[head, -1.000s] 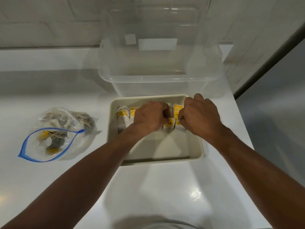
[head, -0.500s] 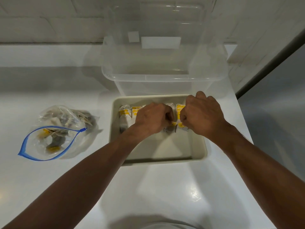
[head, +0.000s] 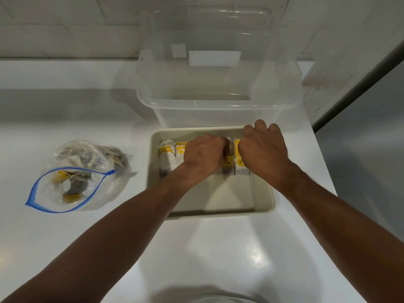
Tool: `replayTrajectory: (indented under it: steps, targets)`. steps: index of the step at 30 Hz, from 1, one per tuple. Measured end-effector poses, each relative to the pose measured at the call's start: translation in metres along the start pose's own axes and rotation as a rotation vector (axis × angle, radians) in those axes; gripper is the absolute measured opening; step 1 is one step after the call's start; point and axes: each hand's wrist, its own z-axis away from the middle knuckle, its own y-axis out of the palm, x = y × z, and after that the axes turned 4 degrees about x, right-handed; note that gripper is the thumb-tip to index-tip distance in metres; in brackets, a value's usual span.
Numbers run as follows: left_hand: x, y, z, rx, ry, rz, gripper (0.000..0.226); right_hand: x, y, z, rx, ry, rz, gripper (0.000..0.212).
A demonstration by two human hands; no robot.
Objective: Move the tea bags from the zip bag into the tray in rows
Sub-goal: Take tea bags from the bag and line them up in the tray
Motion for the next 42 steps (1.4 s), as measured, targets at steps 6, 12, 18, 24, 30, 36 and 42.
replayTrajectory:
  steps: [6,12,18,24,30,36,42]
  targets:
    - [0.003,0.004,0.001,-0.050,0.024,-0.061,0.019,0.000,0.004,0.001,-0.014,0.015,0.053,0.008]
    - [0.006,-0.001,0.034,-0.026,0.150,-0.068,0.031,-0.009,0.008,0.012,-0.124,0.029,0.103,0.007]
    - [0.008,0.011,0.072,0.112,0.336,-0.232,0.031,0.020,0.015,0.048,-0.044,-0.157,0.102,0.019]
    - [0.000,0.007,0.066,0.153,0.288,-0.219,0.033,0.029,0.009,0.044,0.161,-0.136,0.149,0.019]
    - [0.003,-0.001,0.068,0.141,0.263,-0.192,0.033,0.029,0.002,0.050,0.060,-0.119,0.162,0.008]
    - [0.007,0.004,0.061,0.158,0.261,-0.196,0.032,0.031,0.007,0.048,0.154,-0.118,0.167,0.020]
    - [0.001,0.000,0.063,0.170,0.259,-0.136,0.034,0.029,0.012,0.045,0.113,-0.110,0.152,0.020]
